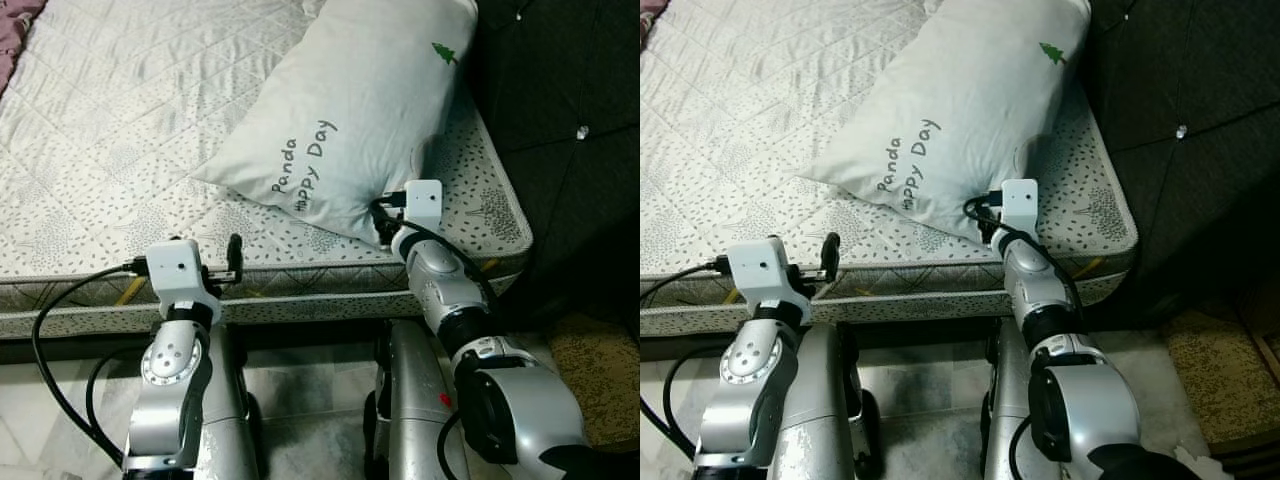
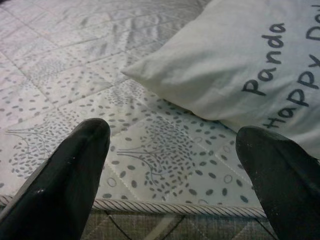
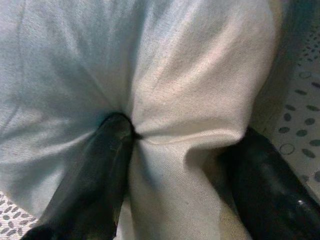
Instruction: Clean up the room
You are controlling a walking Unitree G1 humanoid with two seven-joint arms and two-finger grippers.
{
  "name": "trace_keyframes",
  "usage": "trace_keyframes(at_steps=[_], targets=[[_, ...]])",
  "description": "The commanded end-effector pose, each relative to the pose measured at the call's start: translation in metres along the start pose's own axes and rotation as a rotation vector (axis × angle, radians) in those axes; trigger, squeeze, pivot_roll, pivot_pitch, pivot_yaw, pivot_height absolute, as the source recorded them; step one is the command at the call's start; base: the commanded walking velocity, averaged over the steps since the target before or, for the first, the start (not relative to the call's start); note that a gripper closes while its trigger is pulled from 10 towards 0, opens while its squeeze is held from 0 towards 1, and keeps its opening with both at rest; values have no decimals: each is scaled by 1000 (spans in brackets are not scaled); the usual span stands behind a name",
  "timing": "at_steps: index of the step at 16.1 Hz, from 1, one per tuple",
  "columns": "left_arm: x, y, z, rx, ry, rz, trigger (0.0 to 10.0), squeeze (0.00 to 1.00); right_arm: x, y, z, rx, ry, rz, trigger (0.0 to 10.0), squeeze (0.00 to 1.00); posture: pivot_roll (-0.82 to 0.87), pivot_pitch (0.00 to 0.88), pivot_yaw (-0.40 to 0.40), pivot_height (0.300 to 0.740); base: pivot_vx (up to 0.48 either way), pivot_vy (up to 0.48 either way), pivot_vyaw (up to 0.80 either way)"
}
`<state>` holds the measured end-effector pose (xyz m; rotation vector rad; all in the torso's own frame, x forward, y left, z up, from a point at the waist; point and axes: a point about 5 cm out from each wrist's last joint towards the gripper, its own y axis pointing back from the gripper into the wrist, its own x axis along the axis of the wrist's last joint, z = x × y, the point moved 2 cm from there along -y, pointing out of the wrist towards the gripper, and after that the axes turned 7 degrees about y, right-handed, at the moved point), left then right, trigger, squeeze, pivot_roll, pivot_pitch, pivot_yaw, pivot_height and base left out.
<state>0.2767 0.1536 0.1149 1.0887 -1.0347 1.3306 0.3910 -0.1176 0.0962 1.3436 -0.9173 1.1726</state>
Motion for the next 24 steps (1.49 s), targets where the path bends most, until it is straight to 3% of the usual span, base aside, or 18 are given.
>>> trace_keyframes(at_steps=[1, 5, 9, 10, 13, 15, 16, 17, 18, 21, 22, 24], targets=[[-1, 0, -3, 11, -2, -11, 10000, 0, -10, 1, -11, 42, -26, -40, 0, 0, 93, 228, 34, 515, 0, 0, 0], [-2, -5, 6, -18, -2, -10, 10000, 0, -9, 0, -12, 51, -51, -41, 0, 0, 85, 219, 41, 515, 0, 0, 0], [-2, -6, 5, -25, -8, -9, 10000, 0, -9, -1, -11, 48, -79, -36, 0, 0, 84, 210, 45, 515, 0, 0, 0], [-2, -6, 4, -22, -8, -9, 10000, 0, -7, -1, -7, 35, -75, -28, 0, 0, 84, 210, 45, 515, 0, 0, 0], [-3, -8, 5, -17, -6, -8, 10000, 0, 10, -5, 25, -32, -71, -2, 0, 0, 75, 196, 34, 515, 0, 0, 0], [-3, -8, 5, -12, -4, -3, 10000, 0, 31, -3, 70, -140, -28, 36, 0, 0, 66, 182, 26, 515, 0, 0, 0], [-3, -7, 4, -11, 0, -2, 10000, 0, 45, 2, 101, -225, -10, 62, 0, 0, 58, 171, 25, 515, 0, 0, 0], [-4, -7, 4, -12, 3, -2, 10000, 0, 50, 4, 111, -255, -5, 72, 0, 0, 58, 171, 25, 515, 0, 0, 0], [-7, -5, 5, -22, 2, -9, 10000, 0, 68, 14, 145, -334, 22, 106, 0, 0, 46, 156, 27, 515, 0, 0, 0], [-11, -5, 6, -36, 1, -16, 10000, 0, 104, 43, 208, -489, 108, 167, 0, 0, 28, 128, 41, 515, 0, 0, 0], [-11, -7, 6, -40, -1, -18, 10000, 0, 113, 56, 227, -543, 130, 179, 0, 0, 24, 124, 44, 515, 0, 0, 0], [-11, -9, 10, -60, -1, -19, 10000, 0, 114, 71, 247, -590, 163, 184, 0, 0, 9, 124, 58, 515, 0, 0, 0]])
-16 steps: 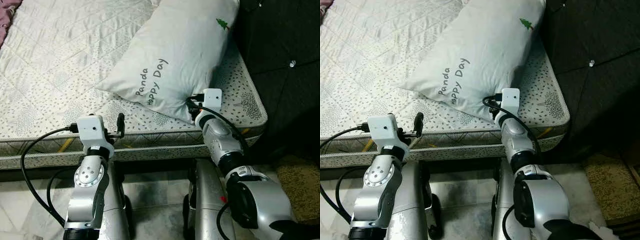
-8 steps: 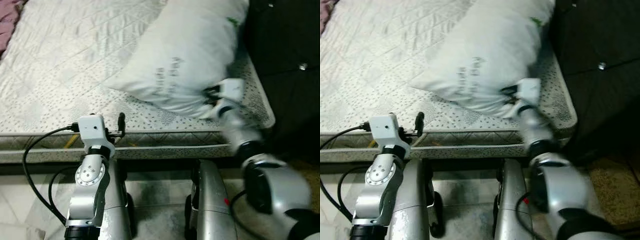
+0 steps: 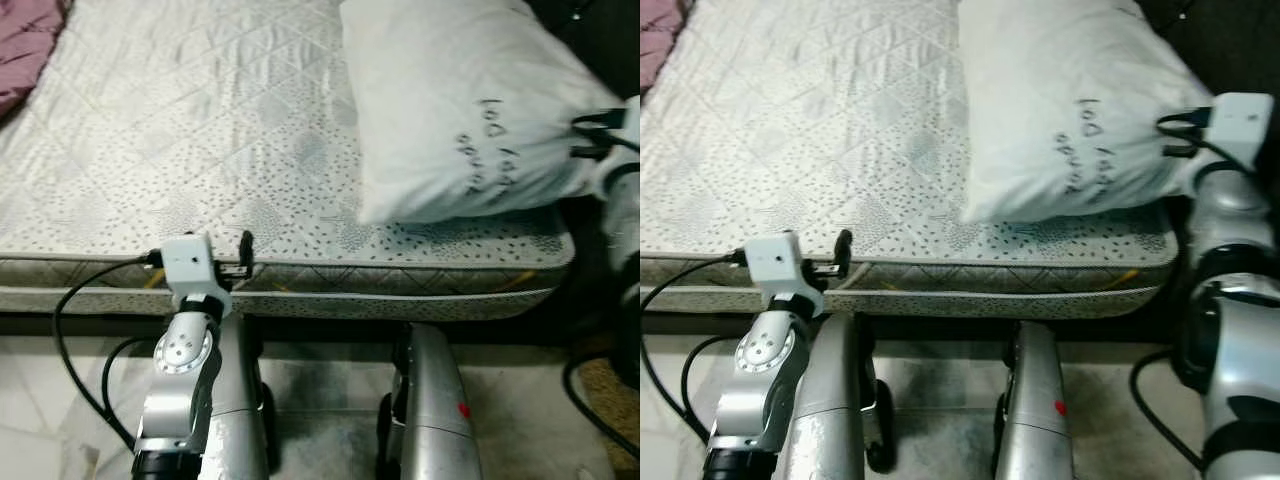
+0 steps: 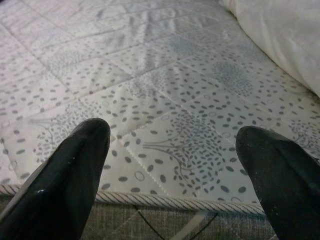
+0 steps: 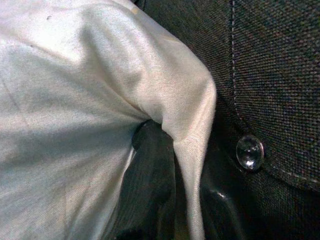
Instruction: Clean up the room
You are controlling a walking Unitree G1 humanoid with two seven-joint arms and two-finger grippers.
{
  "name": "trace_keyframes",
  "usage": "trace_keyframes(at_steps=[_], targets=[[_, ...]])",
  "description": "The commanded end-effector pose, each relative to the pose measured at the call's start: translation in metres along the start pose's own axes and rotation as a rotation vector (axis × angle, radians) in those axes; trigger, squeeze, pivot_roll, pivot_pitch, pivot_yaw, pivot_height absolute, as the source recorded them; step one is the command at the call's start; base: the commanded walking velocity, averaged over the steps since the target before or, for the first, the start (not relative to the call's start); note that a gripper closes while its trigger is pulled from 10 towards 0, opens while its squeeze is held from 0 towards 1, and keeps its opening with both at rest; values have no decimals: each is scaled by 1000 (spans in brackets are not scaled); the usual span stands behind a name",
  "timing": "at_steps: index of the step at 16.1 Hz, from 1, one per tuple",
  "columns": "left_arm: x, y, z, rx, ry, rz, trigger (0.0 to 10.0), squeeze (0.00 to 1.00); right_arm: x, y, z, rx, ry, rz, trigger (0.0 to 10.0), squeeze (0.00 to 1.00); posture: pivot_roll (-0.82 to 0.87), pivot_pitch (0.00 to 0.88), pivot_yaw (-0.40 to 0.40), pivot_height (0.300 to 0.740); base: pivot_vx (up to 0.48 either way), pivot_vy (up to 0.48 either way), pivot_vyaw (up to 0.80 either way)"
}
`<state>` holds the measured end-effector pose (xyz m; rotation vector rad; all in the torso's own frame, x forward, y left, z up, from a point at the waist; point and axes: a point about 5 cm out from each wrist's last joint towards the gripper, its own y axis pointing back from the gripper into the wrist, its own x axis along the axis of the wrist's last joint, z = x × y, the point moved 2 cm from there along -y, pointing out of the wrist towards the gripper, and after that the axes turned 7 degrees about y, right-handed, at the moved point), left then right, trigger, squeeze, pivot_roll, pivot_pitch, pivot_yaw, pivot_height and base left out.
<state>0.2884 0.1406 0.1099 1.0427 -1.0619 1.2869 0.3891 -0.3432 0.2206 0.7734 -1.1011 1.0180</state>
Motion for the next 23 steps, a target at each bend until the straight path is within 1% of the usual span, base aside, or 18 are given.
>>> trace_keyframes(at_steps=[1, 2, 4, 5, 6, 8, 9, 10, 12, 13, 16, 17, 18, 19, 20, 21, 22, 23], targets=[[-4, 2, -1, -3, -4, -14, 10000, 0, 9, 2, 23, -70, 3, 56, 0, 0, 8, 125, 59, 515, 0, 0, 0], [-5, 3, 0, -8, -4, -17, 10000, 0, -8, 6, 21, -45, 33, 47, 0, 0, 0, 128, 64, 515, 0, 0, 0], [-8, 6, -3, -1, -4, -27, 10000, 0, -43, 18, 14, -30, 16, 17, 0, 0, -15, 134, 73, 515, 0, 0, 0], [-10, 7, -4, -5, -5, -34, 10000, 0, -68, 31, 5, -34, -23, 4, 0, 0, -17, 137, 79, 515, 0, 0, 0], [-11, 7, -3, -15, -7, -39, 10000, 0, -88, 45, -6, -45, -61, -3, 0, 0, -19, 139, 89, 515, 0, 0, 0], [-10, 7, -2, -25, -10, -41, 10000, 0, -100, 62, -23, -32, -100, -1, 0, 0, -28, 139, 102, 515, 0, 0, 0], [-10, 5, -1, -31, -12, -43, 10000, 0, -111, 82, -44, 25, -81, 3, 0, 0, -28, 140, 105, 515, 0, 0, 0], [-10, 3, -1, -37, -14, -43, 10000, 0, -118, 100, -61, 72, -77, 1, 0, 0, -28, 141, 106, 515, 0, 0, 0], [-8, 0, 0, -36, -13, -35, 10000, 0, -120, 113, -77, 120, -87, 0, 0, 0, -31, 140, 106, 515, 0, 0, 0], [-8, 1, 0, -34, -13, -32, 10000, 0, -116, 117, -89, 162, -103, -1, 0, 0, -29, 138, 103, 515, 0, 0, 0], [-9, 3, -2, -22, -13, -34, 10000, 0, -101, 93, -87, 182, -67, 18, 0, 0, -26, 137, 91, 515, 0, 0, 0], [-9, 2, -2, -15, -12, -31, 10000, 0, -86, 77, -85, 216, -39, 23, 0, 0, -25, 135, 85, 515, 0, 0, 0], [-9, 1, -2, -12, -11, -29, 10000, 0, -76, 64, -82, 239, -8, 33, 0, 0, -25, 133, 81, 515, 0, 0, 0], [-9, 1, -2, -11, -10, -26, 10000, 0, -68, 54, -77, 243, 2, 37, 0, 0, -23, 130, 76, 515, 0, 0, 0], [-9, 1, -2, -6, -10, -21, 10000, 0, -54, 34, -56, 203, -52, 26, 0, 0, -18, 124, 67, 515, 0, 0, 0], [-7, 2, -4, 6, -11, -13, 10000, 0, -39, 21, -27, 118, -72, 19, 0, 0, -7, 118, 54, 515, 0, 0, 0], [-6, 2, -6, 11, -12, -10, 10000, 0, -33, 18, -17, 88, -80, 24, 0, 0, -7, 118, 54, 515, 0, 0, 0], [-6, 3, -9, 22, -14, -7, 10000, 0, -24, 13, 0, 39, -75, 30, 0, 0, -4, 117, 46, 515, 0, 0, 0]])
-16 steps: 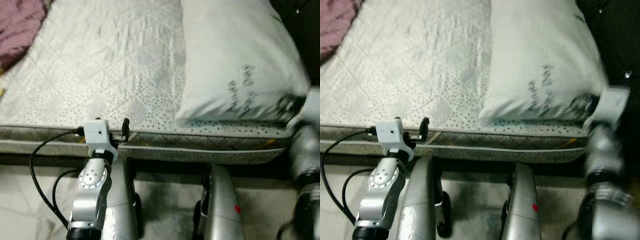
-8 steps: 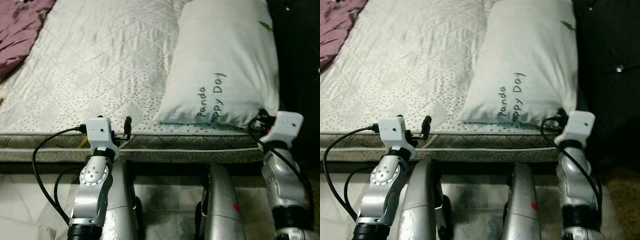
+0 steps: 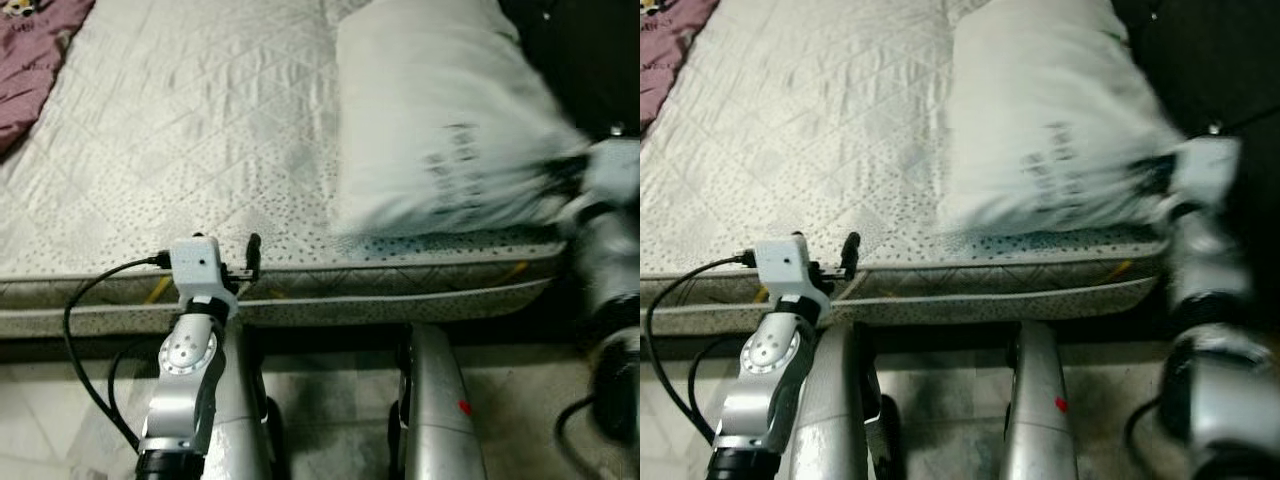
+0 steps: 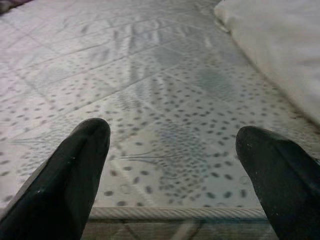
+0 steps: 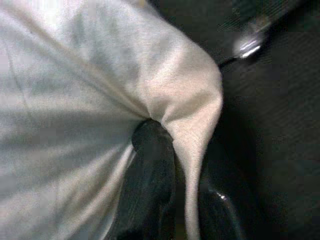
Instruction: Clean up the room
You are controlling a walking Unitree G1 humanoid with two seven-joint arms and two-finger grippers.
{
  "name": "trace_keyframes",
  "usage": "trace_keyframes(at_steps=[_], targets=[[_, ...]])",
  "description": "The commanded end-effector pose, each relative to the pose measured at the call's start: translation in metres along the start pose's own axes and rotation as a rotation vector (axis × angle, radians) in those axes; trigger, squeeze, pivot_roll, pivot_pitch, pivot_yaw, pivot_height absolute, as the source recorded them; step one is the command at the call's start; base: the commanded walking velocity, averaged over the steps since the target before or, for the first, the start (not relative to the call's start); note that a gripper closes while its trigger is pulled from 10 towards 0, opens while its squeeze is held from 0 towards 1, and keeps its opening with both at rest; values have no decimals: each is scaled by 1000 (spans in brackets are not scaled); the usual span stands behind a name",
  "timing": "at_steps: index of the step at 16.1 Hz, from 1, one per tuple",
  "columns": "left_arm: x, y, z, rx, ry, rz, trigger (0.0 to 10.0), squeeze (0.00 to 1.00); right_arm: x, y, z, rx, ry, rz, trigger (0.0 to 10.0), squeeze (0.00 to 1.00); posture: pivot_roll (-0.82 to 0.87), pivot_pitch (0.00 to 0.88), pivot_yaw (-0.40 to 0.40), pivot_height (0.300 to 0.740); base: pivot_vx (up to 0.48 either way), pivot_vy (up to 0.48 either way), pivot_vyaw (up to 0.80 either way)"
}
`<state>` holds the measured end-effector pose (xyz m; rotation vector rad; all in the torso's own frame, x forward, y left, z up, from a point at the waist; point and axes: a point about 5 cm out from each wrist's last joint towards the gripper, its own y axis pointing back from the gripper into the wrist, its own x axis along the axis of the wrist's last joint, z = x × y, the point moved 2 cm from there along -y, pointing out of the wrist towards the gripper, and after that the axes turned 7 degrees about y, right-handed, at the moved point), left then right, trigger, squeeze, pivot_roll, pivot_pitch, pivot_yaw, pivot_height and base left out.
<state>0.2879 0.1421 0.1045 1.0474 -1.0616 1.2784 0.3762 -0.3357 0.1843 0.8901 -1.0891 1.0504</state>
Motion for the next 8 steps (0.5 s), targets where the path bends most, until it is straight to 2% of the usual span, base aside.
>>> trace_keyframes(at_steps=[1, 2, 5, 8], targets=[[-1, 3, -9, 35, -12, 0, 10000, 0, 22, 0, 27, -90, -7, 66, 0, 0, -4, 116, 43, 515, 0, 0, 0], [-3, 5, -11, 49, -10, -2, 10000, 0, 30, 0, 43, -119, 8, 72, 0, 0, -11, 116, 42, 515, 0, 0, 0], [-6, 7, -8, 43, -6, -10, 10000, 0, 30, 4, 60, -167, 26, 59, 0, 0, -16, 121, 47, 515, 0, 0, 0], [-5, 5, -10, 41, -10, -11, 10000, 0, 18, 9, 72, -198, 36, 34, 0, 0, -18, 122, 59, 515, 0, 0, 0]])
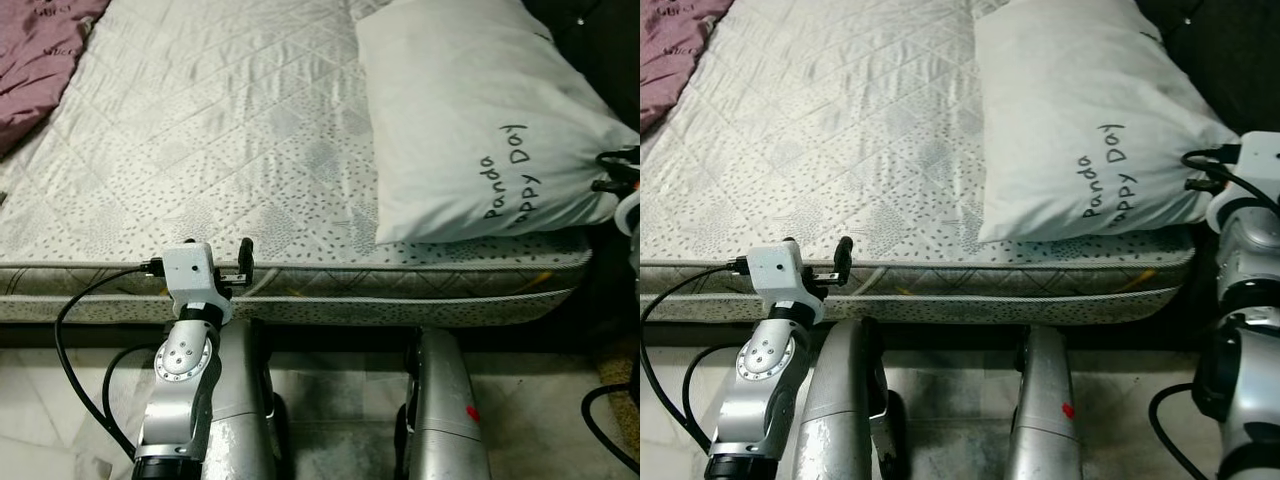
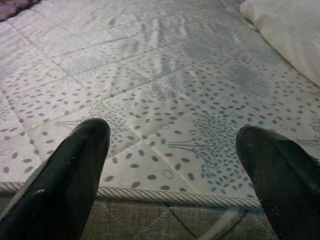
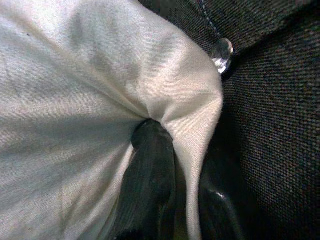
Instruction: Clean up the room
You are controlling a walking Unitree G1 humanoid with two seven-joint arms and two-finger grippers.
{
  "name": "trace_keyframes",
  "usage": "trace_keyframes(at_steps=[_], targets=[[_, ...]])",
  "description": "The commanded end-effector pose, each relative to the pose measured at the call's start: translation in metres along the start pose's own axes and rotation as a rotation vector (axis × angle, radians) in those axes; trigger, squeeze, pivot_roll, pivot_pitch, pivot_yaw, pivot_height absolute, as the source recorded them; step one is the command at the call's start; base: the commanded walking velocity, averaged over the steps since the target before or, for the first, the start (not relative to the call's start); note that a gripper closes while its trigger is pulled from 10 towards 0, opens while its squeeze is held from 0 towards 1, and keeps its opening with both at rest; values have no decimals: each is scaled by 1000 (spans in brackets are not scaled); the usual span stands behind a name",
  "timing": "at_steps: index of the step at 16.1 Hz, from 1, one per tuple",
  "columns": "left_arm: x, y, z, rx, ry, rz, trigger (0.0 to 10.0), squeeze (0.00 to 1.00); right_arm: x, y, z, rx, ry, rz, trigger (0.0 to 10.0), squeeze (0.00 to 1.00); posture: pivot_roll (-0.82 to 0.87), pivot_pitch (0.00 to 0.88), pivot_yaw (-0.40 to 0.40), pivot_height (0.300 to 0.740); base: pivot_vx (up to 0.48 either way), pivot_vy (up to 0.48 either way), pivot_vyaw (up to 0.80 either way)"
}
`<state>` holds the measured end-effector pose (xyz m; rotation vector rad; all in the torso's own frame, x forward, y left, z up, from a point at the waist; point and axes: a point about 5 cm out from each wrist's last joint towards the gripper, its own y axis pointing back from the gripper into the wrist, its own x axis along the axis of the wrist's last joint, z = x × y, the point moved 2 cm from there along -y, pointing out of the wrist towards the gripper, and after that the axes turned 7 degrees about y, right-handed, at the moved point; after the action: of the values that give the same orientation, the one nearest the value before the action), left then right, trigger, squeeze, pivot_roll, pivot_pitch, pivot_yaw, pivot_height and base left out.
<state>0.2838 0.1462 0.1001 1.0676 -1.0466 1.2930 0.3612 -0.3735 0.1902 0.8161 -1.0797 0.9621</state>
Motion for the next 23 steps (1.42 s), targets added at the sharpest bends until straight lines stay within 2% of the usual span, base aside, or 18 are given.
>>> trace_keyframes(at_steps=[1, 6, 9, 11, 14, 17, 21, 22, 23], targets=[[-2, 0, -5, 12, -12, -9, 10000, 0, 16, 4, 34, -116, -22, 71, 0, 0, -19, 121, 60, 515, 0, 0, 0], [-2, 2, -5, 7, -20, -14, 10000, 0, -18, 15, 17, -96, -20, 100, 0, 0, -23, 128, 69, 515, 0, 0, 0], [-4, -1, -1, -9, -18, -24, 10000, 0, -39, 23, -1, -62, -37, 93, 0, 0, -37, 131, 75, 515, 0, 0, 0], [-3, -2, 1, -17, -16, -20, 10000, 0, -45, 26, -11, -39, -34, 87, 0, 0, -36, 129, 73, 515, 0, 0, 0], [-3, -2, -2, -7, -19, -18, 10000, 0, -47, 29, -13, -35, -38, 91, 0, 0, -34, 123, 62, 515, 0, 0, 0], [-5, 1, -4, 1, -18, -19, 10000, 0, -64, 40, -8, -47, -31, 51, 0, 0, -44, 123, 59, 515, 0, 0, 0], [-4, -3, 1, -19, -16, -23, 10000, 0, -68, 45, -20, -26, -47, 47, 0, 0, -46, 126, 73, 515, 0, 0, 0], [-4, -4, 0, -19, -16, -23, 10000, 0, -67, 45, -25, -23, -28, 40, 7059, 0, -46, 126, 73, 515, 0, 0, 0], [-4, -3, 1, -20, -17, -23, 10000, 0, -64, 43, -31, -15, -60, 44, 10000, 1000, -44, 127, 72, 515, 0, 0, 0]])
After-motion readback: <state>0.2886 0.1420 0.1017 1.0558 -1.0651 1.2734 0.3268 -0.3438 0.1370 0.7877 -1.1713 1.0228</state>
